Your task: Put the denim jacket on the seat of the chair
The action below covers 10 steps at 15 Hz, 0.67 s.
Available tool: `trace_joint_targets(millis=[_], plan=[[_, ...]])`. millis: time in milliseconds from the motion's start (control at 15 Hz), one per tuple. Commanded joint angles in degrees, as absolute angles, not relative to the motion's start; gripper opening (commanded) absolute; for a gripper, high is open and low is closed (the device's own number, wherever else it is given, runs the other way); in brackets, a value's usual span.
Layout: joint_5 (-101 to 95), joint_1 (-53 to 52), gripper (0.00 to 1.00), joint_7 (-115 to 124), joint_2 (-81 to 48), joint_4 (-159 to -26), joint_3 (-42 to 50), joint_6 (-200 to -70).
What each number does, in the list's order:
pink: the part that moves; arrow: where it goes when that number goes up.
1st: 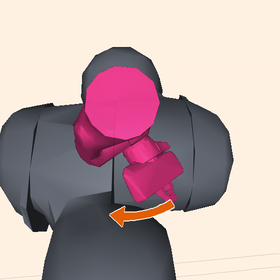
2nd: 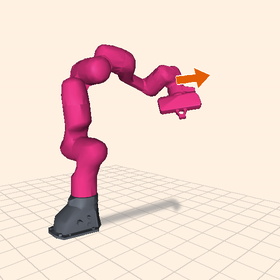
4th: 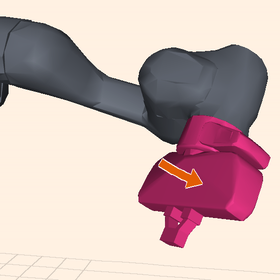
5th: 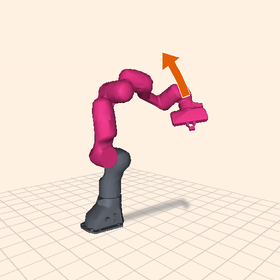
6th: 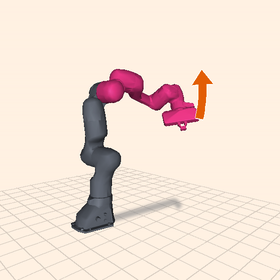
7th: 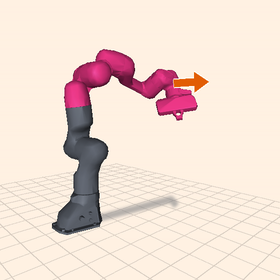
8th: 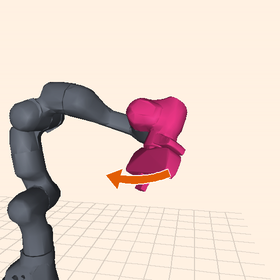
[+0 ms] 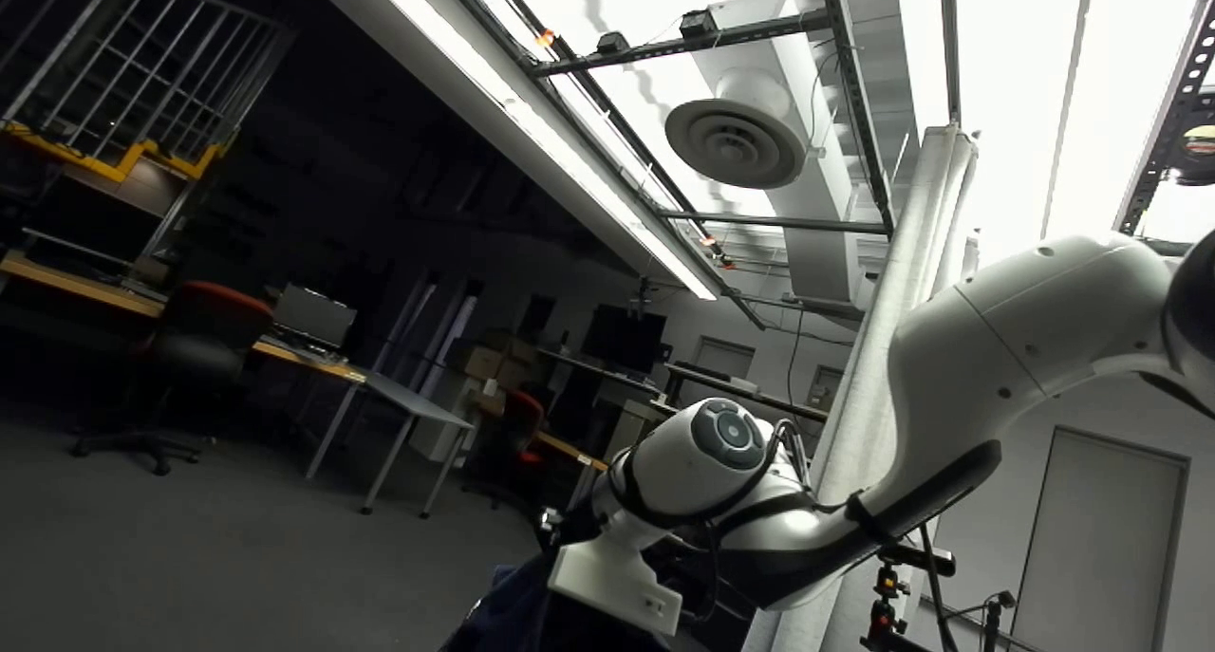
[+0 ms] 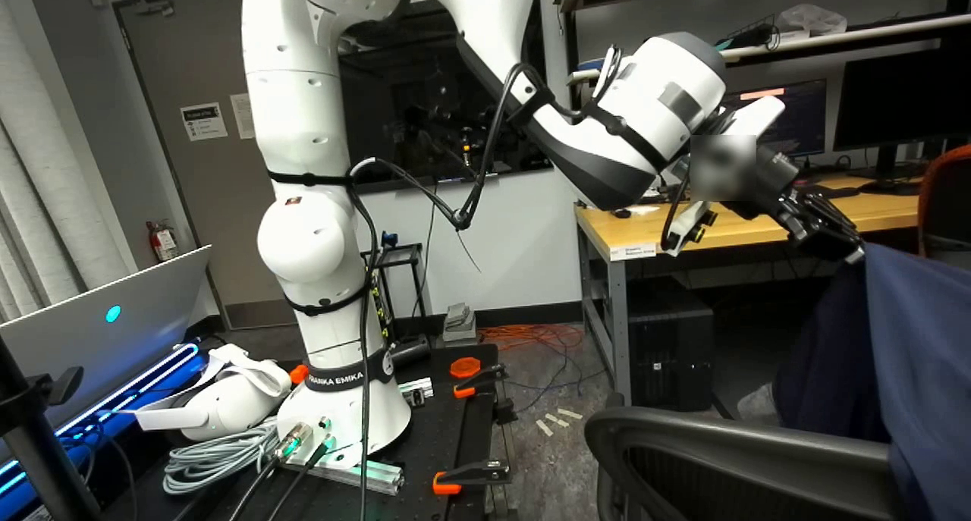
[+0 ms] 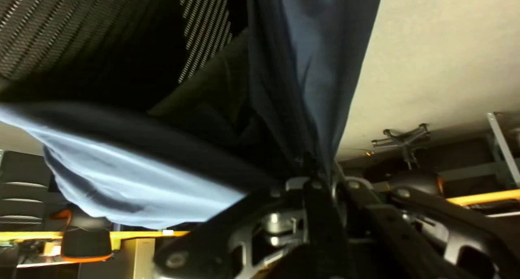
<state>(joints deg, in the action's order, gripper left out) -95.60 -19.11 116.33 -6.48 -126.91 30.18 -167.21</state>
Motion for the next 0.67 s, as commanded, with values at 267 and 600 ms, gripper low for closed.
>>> trace_joint_targets(millis=[267, 600], plan=[[-104.87, -23.59, 0.01, 126.07, 9.9, -132.97, 24.84, -165.82], [-101.94, -24.38, 0.01, 126.04, 13.27, -133.34, 21.43, -167.02]])
